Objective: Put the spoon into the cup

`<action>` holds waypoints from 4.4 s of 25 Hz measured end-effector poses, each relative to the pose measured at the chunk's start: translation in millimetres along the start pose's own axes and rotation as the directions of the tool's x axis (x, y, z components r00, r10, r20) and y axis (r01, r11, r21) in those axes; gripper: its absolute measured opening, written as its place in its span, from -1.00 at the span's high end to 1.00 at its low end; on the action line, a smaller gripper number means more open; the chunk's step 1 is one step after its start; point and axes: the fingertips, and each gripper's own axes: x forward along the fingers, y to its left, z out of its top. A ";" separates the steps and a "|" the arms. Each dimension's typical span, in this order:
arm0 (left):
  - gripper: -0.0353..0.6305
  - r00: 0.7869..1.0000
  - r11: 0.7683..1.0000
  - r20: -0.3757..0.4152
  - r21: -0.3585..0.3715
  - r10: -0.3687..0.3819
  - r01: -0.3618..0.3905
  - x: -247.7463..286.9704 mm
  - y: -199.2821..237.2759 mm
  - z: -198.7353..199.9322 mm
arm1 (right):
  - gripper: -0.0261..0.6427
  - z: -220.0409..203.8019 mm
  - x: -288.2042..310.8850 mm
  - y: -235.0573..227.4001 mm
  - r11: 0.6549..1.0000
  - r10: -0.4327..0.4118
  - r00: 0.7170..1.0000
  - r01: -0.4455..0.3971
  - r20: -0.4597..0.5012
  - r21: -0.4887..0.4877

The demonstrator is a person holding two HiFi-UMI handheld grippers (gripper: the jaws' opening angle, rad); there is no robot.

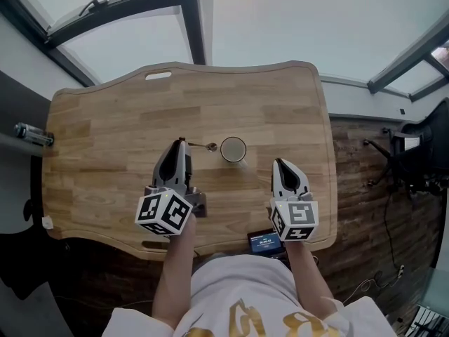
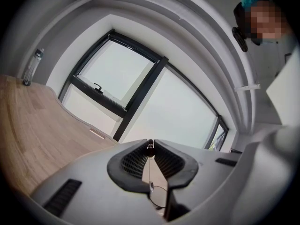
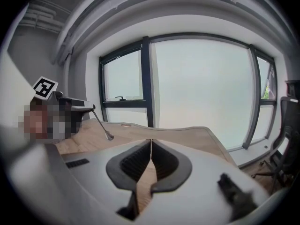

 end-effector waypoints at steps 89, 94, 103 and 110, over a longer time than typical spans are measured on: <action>0.74 0.979 1.000 -0.205 -0.023 0.009 -0.014 57.4 7.4 -86.1 | 0.83 -36.3 60.4 -16.8 0.997 0.065 0.992 -0.061 -0.105 0.040; 0.74 0.977 1.000 -0.213 -0.022 0.013 -0.018 59.7 7.8 -89.7 | 0.83 -38.3 63.3 -19.2 0.997 0.068 0.992 -0.063 -0.110 0.043; 0.74 0.975 0.999 -0.222 -0.025 0.017 -0.023 62.6 7.4 -95.9 | 0.83 -39.5 68.1 -20.1 0.997 0.077 0.991 -0.072 -0.114 0.042; 0.74 0.973 0.999 -0.229 -0.023 0.016 -0.022 64.7 7.4 -100.2 | 0.83 -42.3 70.3 -22.4 0.996 0.078 0.990 -0.073 -0.117 0.046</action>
